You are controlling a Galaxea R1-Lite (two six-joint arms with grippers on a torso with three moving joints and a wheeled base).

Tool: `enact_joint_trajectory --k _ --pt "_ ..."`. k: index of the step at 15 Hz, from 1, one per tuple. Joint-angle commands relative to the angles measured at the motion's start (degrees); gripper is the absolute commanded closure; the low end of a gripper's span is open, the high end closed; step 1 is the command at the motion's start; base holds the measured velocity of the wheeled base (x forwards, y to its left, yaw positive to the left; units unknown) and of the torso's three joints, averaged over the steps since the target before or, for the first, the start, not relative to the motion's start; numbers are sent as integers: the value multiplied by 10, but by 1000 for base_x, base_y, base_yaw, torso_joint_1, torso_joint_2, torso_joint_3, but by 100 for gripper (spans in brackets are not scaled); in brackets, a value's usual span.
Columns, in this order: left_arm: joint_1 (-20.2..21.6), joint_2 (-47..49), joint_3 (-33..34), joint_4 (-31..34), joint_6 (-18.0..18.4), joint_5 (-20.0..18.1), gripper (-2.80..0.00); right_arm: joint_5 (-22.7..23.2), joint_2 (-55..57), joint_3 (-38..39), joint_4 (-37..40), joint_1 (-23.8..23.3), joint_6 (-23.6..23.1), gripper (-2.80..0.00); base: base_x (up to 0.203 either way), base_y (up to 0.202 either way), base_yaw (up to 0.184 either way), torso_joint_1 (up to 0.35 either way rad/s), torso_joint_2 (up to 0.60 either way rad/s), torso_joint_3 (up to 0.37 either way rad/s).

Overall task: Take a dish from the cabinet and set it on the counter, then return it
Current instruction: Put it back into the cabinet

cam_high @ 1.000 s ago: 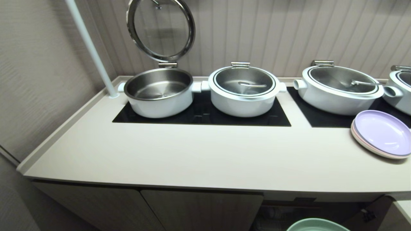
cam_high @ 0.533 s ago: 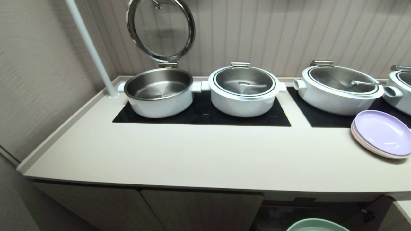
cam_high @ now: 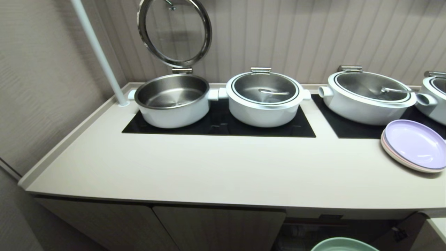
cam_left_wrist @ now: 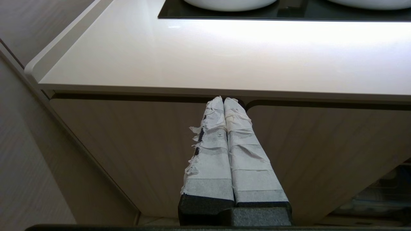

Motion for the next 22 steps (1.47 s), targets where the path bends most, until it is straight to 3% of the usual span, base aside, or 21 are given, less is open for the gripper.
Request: enact_joint_trajectory --k 1,9,22 --pt "0 0 0 0 0 0 0 1 2 0 2 0 1 0 0 0 0 0 0 0" --pt "0 0 0 0 0 0 0 1 2 0 2 0 3 0 0 0 0 -22 46 25" --pt "0 0 0 0 0 0 0 1 -1 0 3 0 6 0 0 0 0 -127 277 144"
